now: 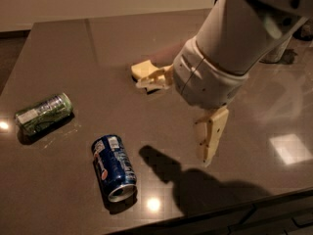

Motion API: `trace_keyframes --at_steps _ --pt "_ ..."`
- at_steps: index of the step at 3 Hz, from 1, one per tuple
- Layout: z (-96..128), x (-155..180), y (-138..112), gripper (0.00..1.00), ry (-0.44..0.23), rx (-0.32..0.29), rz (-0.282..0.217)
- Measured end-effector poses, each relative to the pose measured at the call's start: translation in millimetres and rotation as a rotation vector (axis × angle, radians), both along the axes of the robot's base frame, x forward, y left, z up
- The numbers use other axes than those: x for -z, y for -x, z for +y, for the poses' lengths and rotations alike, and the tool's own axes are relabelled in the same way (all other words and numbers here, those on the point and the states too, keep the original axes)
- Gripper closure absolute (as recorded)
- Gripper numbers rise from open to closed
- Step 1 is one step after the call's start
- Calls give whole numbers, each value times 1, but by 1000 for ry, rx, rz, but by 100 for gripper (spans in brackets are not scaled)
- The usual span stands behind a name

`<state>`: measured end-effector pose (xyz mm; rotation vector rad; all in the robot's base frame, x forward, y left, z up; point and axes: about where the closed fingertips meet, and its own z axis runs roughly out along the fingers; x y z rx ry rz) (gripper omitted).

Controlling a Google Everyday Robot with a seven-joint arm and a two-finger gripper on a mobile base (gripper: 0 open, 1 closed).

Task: Place pepsi can upright

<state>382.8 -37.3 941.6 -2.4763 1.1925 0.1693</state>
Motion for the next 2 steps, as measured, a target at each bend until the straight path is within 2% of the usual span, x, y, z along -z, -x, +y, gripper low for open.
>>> trace_keyframes --at_steps 1,2 --pt "26 17 11 0 59 -210 -60" --pt "40 36 15 0 129 -402 -104"
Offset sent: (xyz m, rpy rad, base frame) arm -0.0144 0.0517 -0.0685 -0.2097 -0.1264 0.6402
